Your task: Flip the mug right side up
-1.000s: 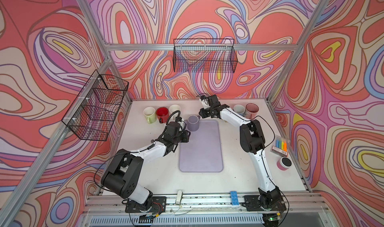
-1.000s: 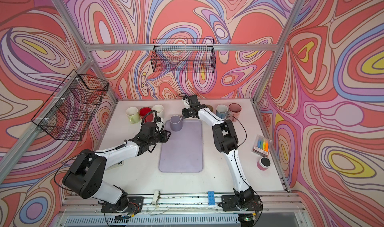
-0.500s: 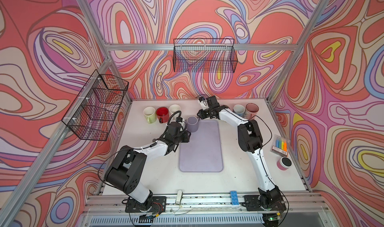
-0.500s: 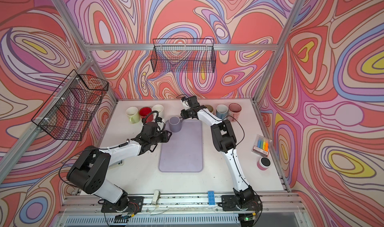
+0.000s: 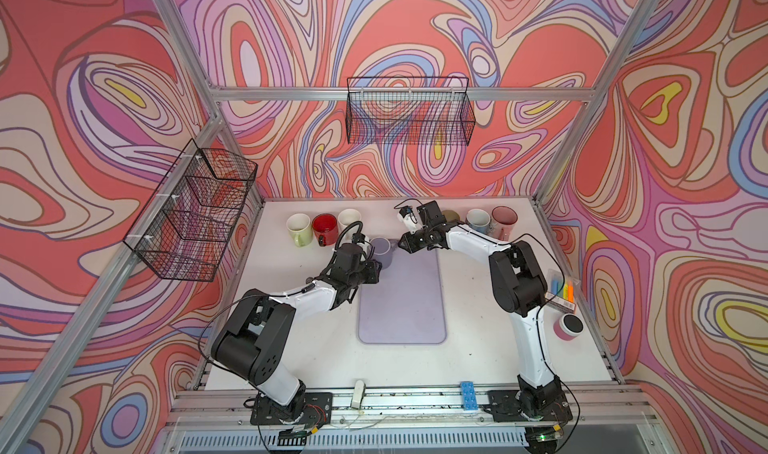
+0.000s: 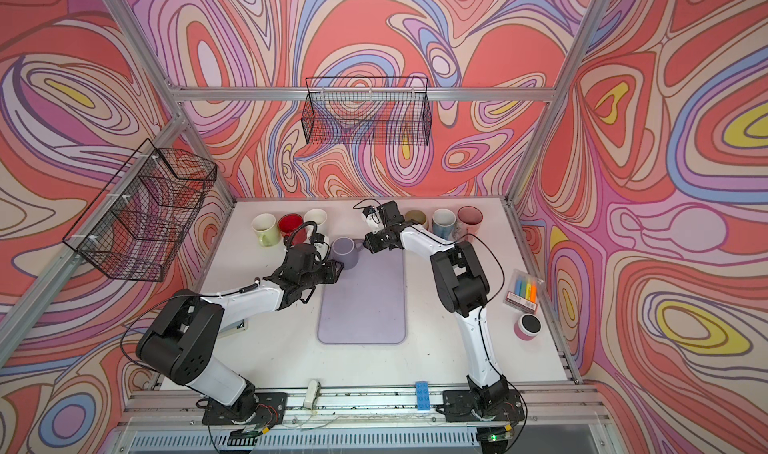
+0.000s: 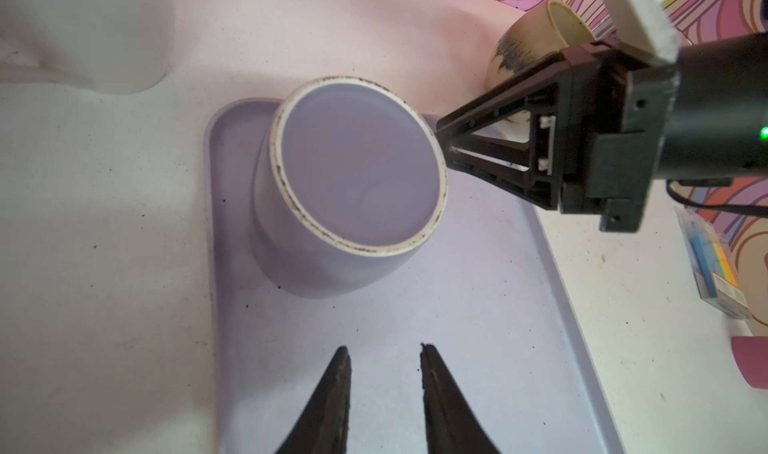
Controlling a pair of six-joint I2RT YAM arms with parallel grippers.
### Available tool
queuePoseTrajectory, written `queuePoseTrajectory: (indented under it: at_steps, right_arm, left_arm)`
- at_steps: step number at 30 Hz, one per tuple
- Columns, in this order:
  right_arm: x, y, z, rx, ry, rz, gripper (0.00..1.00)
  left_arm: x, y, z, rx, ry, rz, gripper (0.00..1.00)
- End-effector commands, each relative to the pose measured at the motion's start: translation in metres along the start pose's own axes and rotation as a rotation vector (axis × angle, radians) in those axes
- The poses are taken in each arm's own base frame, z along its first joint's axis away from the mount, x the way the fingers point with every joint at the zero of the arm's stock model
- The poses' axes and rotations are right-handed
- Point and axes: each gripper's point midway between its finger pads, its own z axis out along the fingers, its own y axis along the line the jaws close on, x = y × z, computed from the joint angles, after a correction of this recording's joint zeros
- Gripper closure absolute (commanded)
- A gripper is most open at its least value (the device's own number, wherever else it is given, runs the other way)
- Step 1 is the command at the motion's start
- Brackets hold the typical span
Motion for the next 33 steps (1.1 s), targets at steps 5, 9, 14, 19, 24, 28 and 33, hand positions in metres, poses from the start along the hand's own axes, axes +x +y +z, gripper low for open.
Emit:
queuePoseTrajectory:
  at_steps: [5, 9, 14, 19, 24, 28, 33]
  right_arm:
    - [-0.003, 0.002, -0.011, 0.072, -0.005, -0.041, 0.76]
    - [-0.025, 0.002, -0.023, 0.090, -0.056, -0.032, 0.75]
    - [-0.050, 0.002, -0.019, 0.079, -0.098, -0.012, 0.74]
    - [-0.064, -0.006, 0.007, 0.074, -0.101, 0.005, 0.74]
    - [-0.066, -0.010, 0.035, 0.033, -0.095, 0.008, 0.74]
    - [-0.059, -0.008, 0.044, 0.003, -0.077, 0.011, 0.74]
    - [-0.046, 0.005, 0.031, -0.027, -0.068, -0.021, 0.74]
  left_arm:
    - [-0.002, -0.002, -0.009, 0.004, -0.024, 0.023, 0.68]
    - [0.002, -0.003, -0.016, 0.011, -0.015, 0.036, 0.68]
    - [0.011, 0.000, -0.022, 0.008, 0.000, 0.050, 0.68]
    - [0.015, -0.001, -0.018, 0.018, 0.023, 0.057, 0.68]
    - [0.007, -0.003, -0.017, 0.011, 0.016, 0.077, 0.68]
    - [0.005, -0.003, -0.015, 0.006, 0.013, 0.080, 0.68]
    - [0.006, -0.001, -0.009, 0.004, 0.013, 0.072, 0.68]
